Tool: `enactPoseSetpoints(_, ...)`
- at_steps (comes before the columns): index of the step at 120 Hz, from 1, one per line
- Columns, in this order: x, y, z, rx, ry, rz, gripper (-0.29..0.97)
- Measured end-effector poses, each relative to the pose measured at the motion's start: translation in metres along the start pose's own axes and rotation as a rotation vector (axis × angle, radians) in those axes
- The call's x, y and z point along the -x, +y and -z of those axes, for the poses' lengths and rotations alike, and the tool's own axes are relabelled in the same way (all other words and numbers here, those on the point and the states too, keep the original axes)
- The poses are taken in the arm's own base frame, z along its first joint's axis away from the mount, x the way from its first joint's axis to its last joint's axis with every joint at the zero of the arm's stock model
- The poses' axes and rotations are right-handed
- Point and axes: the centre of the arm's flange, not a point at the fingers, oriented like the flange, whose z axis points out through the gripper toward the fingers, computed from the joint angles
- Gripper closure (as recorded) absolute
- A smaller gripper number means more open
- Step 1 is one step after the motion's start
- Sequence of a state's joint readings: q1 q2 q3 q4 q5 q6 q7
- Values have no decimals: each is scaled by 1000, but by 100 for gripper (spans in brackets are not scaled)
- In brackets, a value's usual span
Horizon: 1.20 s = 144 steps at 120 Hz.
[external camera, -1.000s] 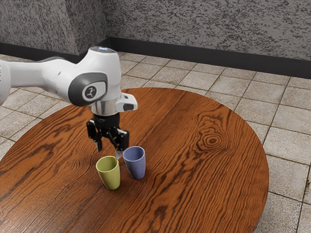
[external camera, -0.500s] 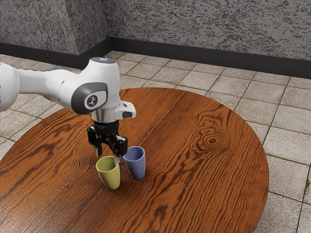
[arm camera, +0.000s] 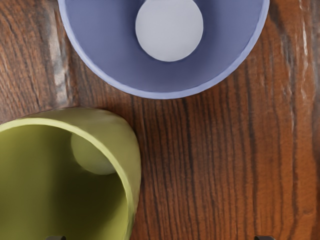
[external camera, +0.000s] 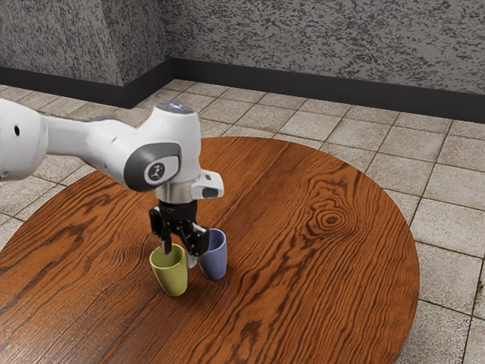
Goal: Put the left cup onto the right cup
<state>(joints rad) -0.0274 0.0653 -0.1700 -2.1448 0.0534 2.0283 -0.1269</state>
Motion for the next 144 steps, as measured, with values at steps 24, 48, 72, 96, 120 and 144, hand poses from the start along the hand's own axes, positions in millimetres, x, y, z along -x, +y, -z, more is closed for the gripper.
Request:
enactPoseSetpoints(24,-4,-8,-4,6,9,-1,22)
enactPoseSetpoints(48,-8,-16,-12,10,2,0,22)
enactPoseSetpoints(72,-12,-18,-23,17,-6,-10,23)
enactPoseSetpoints(96,-16,-19,-34,22,-11,-19,24)
enactPoseSetpoints(120,-18,-20,-39,28,-9,-22,30)
enactPoseSetpoints(144,-19,-26,-40,34,-7,-15,37)
